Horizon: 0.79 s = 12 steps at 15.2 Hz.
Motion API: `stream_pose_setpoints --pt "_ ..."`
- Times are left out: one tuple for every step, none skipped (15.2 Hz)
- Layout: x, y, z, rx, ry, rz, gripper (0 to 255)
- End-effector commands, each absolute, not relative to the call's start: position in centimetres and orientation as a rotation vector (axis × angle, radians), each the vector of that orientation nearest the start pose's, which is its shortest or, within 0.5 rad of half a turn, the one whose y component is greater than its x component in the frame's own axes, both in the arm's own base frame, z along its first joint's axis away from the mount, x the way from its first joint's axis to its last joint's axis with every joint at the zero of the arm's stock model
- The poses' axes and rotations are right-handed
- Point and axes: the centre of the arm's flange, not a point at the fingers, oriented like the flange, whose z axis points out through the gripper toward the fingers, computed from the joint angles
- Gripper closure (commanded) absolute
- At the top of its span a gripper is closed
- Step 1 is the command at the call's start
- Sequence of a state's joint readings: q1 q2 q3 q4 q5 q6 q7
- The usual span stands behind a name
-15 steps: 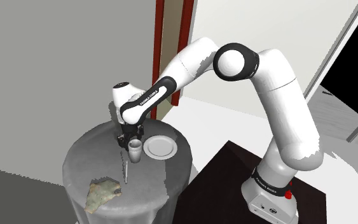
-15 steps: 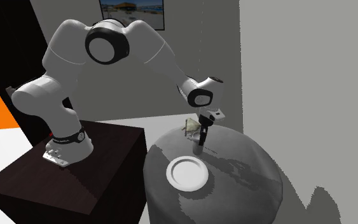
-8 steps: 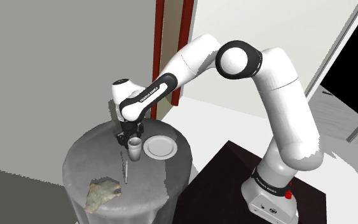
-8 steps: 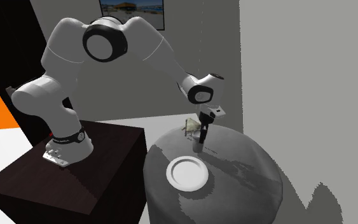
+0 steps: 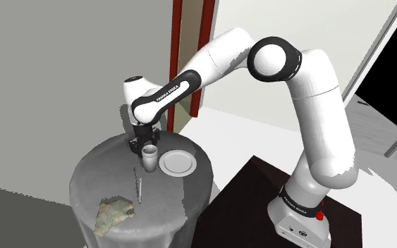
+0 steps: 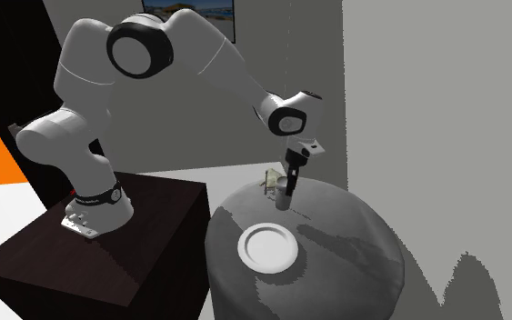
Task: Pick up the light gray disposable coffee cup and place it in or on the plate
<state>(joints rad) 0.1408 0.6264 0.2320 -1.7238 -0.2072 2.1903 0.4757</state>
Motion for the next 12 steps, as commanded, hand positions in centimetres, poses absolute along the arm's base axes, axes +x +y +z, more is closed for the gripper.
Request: stream_pose_setpoints --pt "61.7 22.0 22.8 -3.213 0.006 0.187 255" --pt "61.7 22.0 23.3 -3.213 0.006 0.187 255" --pt "61.7 22.0 23.9 -3.213 0.006 0.187 255" --pt "61.7 22.0 24.4 -3.213 0.006 0.187 255" --pt "61.7 22.0 24.7 -3.213 0.006 0.187 255" --pt "61.4 20.8 24.9 -3.213 0.006 0.187 255" --pt "61.1 19.5 25.1 -3.213 0.006 0.187 255" --pt "60.8 18.2 25.4 -3.213 0.006 0.187 255" --pt "60.6 17.0 25.6 -3.213 0.006 0.187 255" --pt "60.3 15.7 25.9 -3.213 0.006 0.187 255" --pt "60.0 14.4 26.1 -3.213 0.006 0.187 255" --pt "59.7 13.2 26.4 -3.213 0.006 0.187 255"
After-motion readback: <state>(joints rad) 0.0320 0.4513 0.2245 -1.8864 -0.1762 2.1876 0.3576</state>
